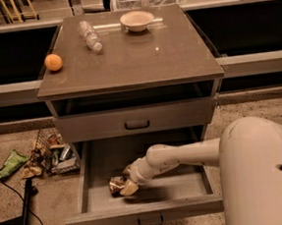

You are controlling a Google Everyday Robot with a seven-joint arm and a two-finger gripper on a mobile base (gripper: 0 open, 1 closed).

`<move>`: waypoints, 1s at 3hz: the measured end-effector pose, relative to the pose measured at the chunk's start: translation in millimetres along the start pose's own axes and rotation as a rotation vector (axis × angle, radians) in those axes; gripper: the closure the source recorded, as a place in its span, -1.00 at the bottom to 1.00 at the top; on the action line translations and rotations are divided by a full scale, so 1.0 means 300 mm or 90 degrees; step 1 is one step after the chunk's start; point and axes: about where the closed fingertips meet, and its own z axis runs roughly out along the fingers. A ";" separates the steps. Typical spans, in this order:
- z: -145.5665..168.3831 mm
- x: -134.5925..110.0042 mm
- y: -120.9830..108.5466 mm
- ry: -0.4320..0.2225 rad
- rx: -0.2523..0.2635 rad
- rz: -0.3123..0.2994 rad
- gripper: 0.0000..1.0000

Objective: Pick orange can from middle drawer and place on counter

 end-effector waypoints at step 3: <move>-0.240 -0.023 0.089 -0.068 0.004 -0.041 1.00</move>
Offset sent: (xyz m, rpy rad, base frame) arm -0.0277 -0.0407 0.0502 0.1086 -0.0438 0.0320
